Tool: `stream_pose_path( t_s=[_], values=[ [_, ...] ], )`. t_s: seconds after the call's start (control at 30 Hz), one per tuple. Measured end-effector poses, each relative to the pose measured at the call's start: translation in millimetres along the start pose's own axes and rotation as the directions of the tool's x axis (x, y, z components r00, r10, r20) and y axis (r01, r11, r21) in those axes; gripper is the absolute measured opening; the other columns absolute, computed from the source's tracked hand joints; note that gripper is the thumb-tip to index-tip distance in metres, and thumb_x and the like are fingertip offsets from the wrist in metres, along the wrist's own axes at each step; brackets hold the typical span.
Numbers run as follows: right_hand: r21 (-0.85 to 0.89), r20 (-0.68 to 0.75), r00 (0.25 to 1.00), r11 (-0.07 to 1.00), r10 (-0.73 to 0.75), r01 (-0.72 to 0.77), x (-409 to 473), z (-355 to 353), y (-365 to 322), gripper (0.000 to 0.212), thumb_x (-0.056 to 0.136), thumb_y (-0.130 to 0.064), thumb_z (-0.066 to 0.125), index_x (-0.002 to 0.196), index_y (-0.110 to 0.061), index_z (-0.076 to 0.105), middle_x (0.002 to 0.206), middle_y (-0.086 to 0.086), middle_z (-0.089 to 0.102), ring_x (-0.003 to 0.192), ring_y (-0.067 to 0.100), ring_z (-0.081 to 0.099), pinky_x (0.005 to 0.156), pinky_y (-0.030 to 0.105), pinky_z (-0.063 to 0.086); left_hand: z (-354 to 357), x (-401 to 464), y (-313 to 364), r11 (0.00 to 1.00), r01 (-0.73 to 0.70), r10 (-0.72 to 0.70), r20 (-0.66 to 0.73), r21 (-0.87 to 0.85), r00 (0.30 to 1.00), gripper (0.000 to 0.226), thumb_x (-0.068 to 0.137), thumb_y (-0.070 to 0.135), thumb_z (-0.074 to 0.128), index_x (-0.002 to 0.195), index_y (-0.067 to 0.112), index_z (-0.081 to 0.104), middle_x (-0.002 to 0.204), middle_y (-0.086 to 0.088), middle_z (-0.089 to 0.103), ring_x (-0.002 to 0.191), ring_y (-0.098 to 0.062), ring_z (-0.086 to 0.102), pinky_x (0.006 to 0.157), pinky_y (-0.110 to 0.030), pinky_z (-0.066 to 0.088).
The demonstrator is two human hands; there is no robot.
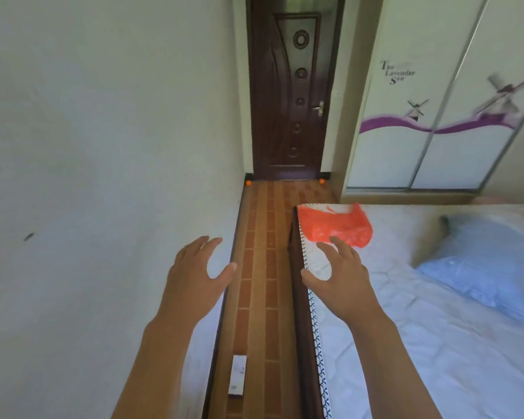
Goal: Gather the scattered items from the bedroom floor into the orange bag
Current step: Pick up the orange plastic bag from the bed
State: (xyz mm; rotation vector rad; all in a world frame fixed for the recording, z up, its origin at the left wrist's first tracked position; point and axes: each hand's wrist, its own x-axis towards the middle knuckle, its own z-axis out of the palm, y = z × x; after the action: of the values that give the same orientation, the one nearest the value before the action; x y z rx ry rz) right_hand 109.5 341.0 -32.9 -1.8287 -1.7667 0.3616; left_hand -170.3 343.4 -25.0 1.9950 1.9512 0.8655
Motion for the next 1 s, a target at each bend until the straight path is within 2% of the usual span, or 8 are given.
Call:
stream_pose_path(
  t_s=[0.1,0.23,0.3,0.57,0.77,0.87,1.0],
  values=[
    [-0.042,-0.009,0.999,0.998,0.044,-0.044,15.2,7.6,-2.8,0.086,0.075,-0.077,0.043,0.150,-0.036,0.044,0.167,-0.010,0.025,0.152,0.020,0.023,0.119,0.053,0.031,10.3,33.1,-9.5,0.998,-0.048,0.049,0.040,-0.035,0.998,0.077,0.083,0.077,0.041,0.149,0.038,0.042,0.159,0.008,0.039,0.146,-0.018,0.036,0.118,-0.045,0.038],
    [-0.089,-0.022,0.996,0.993,0.081,-0.083,37.9,20.3,-5.3,0.073,0.086,-0.063,0.061,0.150,-0.033,0.045,0.165,-0.007,0.027,0.150,0.020,0.024,0.116,0.051,0.030,19.7,71.4,-26.2,0.995,-0.095,0.098,0.065,-0.042,0.993,0.081,0.081,0.082,0.036,0.148,0.038,0.043,0.159,0.007,0.040,0.146,-0.019,0.038,0.116,-0.047,0.041],
    [-0.106,-0.039,0.994,0.989,0.102,-0.106,49.6,28.0,-8.2,0.071,0.087,-0.061,0.063,0.150,-0.032,0.045,0.165,-0.007,0.028,0.150,0.020,0.026,0.115,0.051,0.031,22.8,88.0,-34.3,0.994,-0.104,0.106,0.073,-0.038,0.992,0.079,0.081,0.079,0.037,0.148,0.037,0.045,0.159,0.007,0.041,0.145,-0.020,0.038,0.115,-0.047,0.041],
    [-0.155,-0.066,0.987,0.976,0.143,-0.152,97.8,48.7,-9.2,0.072,0.086,-0.062,0.062,0.149,-0.032,0.045,0.165,-0.007,0.029,0.150,0.021,0.026,0.115,0.052,0.032,44.0,142.9,-55.1,0.995,-0.099,0.099,0.080,-0.008,0.992,0.078,0.080,0.076,0.040,0.147,0.037,0.047,0.162,0.004,0.035,0.148,-0.025,0.034,0.114,-0.052,0.040],
    [-0.159,-0.043,0.990,0.978,0.134,-0.139,168.5,73.4,7.2,0.080,0.078,-0.069,0.050,0.149,-0.031,0.046,0.164,-0.005,0.031,0.149,0.024,0.029,0.114,0.053,0.035,74.2,199.1,-71.3,0.999,-0.045,0.045,0.075,-0.002,0.996,0.078,0.081,0.075,0.039,0.148,0.037,0.046,0.162,0.005,0.035,0.148,-0.023,0.033,0.116,-0.051,0.038],
    [-0.133,-0.005,0.993,0.985,0.114,-0.114,212.0,80.1,20.1,0.080,0.079,-0.068,0.052,0.150,-0.031,0.045,0.164,-0.004,0.030,0.151,0.025,0.026,0.114,0.054,0.034,92.0,230.7,-65.6,1.000,-0.027,0.026,0.078,0.005,0.997,0.078,0.081,0.075,0.040,0.148,0.035,0.047,0.162,0.004,0.036,0.148,-0.024,0.033,0.116,-0.051,0.039],
    [-0.095,-0.018,0.993,0.988,0.118,-0.119,280.8,68.1,36.7,0.088,0.072,-0.075,0.042,0.150,-0.033,0.044,0.165,-0.003,0.031,0.151,0.029,0.028,0.116,0.058,0.034,104.4,296.8,-41.6,0.998,-0.038,0.035,0.061,0.042,0.998,0.073,0.086,0.073,0.045,0.149,0.036,0.045,0.162,0.004,0.035,0.149,-0.023,0.032,0.116,-0.051,0.038]
  ],
)
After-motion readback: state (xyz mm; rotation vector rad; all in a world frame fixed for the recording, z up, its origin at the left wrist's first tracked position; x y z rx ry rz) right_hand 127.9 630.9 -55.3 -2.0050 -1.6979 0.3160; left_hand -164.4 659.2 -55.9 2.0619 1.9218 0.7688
